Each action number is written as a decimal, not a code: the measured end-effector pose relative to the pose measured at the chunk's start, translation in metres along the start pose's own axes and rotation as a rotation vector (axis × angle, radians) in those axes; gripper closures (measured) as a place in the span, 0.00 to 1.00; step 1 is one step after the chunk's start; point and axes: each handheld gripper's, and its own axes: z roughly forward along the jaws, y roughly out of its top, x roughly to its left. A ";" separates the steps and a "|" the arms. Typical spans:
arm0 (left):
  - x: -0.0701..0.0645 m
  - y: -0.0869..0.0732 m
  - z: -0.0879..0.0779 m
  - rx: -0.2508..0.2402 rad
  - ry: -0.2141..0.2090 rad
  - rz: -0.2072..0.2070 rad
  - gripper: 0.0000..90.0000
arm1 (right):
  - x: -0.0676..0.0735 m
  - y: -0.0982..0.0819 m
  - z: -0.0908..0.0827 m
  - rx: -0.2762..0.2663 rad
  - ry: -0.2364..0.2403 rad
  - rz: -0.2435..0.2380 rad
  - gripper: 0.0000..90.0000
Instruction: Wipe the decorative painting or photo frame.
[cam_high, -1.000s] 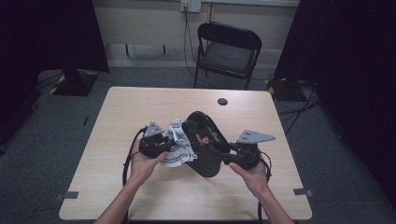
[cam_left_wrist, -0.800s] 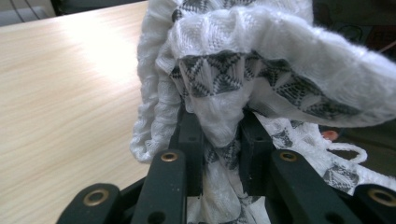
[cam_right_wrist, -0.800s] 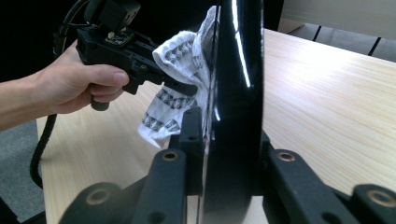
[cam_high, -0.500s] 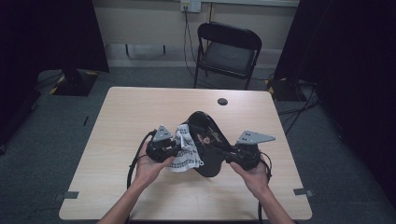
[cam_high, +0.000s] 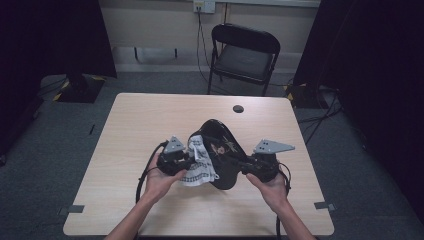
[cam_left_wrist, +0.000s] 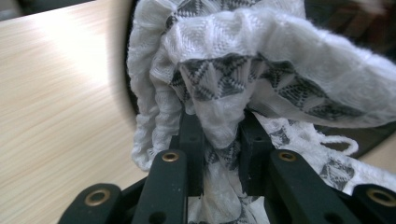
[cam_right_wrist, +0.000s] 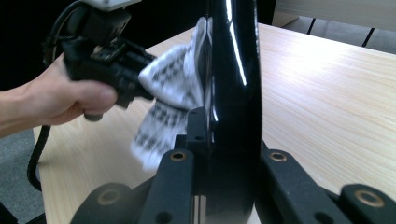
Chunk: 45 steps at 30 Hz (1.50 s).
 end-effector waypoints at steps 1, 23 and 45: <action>-0.004 0.001 0.001 0.002 -0.003 0.013 0.84 | 0.000 0.000 0.000 0.000 0.001 0.000 0.89; 0.012 -0.008 -0.001 0.023 0.031 -0.007 0.84 | -0.001 -0.001 -0.003 0.005 0.010 0.010 0.90; 0.016 -0.011 0.003 0.045 0.048 -0.023 0.84 | -0.003 -0.001 -0.005 0.004 0.006 0.011 0.90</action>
